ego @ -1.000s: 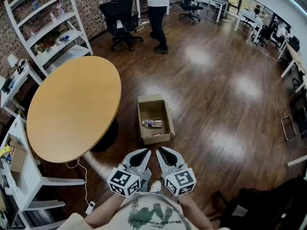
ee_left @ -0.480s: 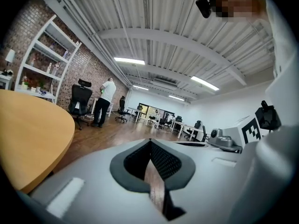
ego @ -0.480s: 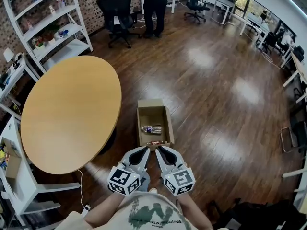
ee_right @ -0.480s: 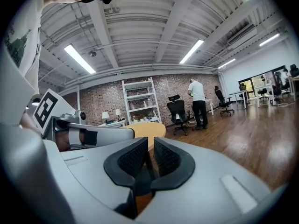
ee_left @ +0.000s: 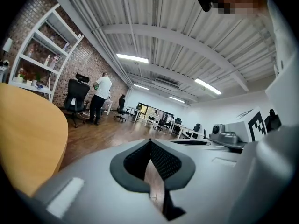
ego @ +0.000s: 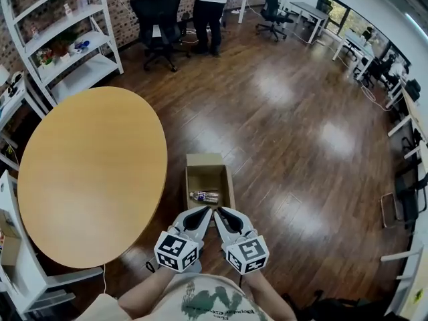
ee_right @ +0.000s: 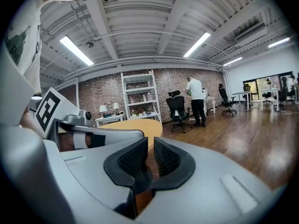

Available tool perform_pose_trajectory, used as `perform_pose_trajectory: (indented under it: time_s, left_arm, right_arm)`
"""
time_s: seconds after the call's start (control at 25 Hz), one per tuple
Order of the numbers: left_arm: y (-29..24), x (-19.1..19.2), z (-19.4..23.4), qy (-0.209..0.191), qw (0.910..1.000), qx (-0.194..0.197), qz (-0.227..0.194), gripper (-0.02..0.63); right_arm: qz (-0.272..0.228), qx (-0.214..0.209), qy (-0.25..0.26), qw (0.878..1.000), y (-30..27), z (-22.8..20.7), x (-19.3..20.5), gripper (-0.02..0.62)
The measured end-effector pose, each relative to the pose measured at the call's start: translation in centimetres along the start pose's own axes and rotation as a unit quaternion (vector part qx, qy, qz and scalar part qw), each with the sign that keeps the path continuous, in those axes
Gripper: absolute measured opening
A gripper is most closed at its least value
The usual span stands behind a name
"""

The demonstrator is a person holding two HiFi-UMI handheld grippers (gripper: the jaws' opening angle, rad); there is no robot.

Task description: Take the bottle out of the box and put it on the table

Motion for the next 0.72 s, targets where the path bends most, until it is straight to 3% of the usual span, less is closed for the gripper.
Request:
perform_pose_trajectory:
  time_s: [0.36,0.72]
  left_arm:
    - [-2.4,0.0,5.0,0.030,0.9995,-0.001,0.002,-0.002]
    - [-4.3,0.5,8.0,0.059,0.9978,-0.029,0.003,-0.002]
  right_arm:
    - [0.040,-0.002,0.028,0.999,-4.8,-2.9,-0.4,0.038]
    - [0.070,-0.063,0.022,0.995,-9.1,-5.3,0.4,0.054]
Point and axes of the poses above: the fingertips, and each gripper's own axes: y backward along the fingers, z to its left, x out of its underside, the point moved 7 cm from there along y, backward along the fingers, and after that the axes turned 4 degrees about x, right-handed, at the moved point
